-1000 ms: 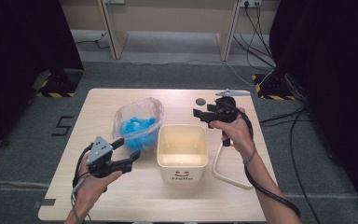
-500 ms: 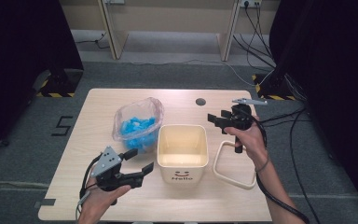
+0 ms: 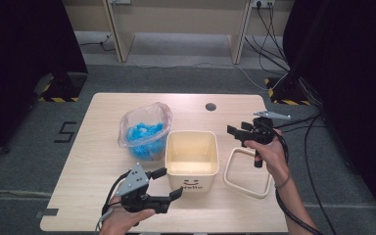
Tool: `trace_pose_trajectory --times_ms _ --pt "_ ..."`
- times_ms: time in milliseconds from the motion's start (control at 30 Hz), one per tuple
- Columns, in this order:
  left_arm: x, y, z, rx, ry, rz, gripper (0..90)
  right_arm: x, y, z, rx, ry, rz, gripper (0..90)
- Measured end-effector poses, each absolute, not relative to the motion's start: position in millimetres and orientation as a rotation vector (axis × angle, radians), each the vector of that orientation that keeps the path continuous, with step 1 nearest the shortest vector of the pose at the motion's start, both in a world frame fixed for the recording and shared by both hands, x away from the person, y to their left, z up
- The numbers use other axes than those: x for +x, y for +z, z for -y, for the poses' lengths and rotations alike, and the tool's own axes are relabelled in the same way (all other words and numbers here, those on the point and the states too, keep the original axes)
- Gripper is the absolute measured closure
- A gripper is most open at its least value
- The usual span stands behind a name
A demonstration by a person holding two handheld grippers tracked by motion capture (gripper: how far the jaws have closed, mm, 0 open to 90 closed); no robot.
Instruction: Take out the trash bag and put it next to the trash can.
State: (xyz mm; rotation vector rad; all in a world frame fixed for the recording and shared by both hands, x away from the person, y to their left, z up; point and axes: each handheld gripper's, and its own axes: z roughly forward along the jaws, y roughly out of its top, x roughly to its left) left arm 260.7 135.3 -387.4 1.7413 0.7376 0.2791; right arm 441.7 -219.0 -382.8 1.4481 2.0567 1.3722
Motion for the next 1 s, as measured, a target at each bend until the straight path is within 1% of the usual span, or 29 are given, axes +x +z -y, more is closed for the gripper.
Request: trace_pose_trajectory --times_ms 333,533,733,1000 --pt "250 -402 -116 1.769 0.218 -0.683 19.8 426 -397 244 1.485 1.363 -2.007 30.3" --pt "244 -412 -107 1.8 0.209 -0.652 19.5 419 -402 253 1.482 1.334 -1.98 30.5" --pt "240 -428 -102 1.856 0.24 -0.626 19.0 412 -410 258 1.463 1.269 -1.975 31.2" --pt "239 -446 -110 1.898 0.302 -0.619 18.9 403 -428 272 1.504 1.253 -1.945 31.7"
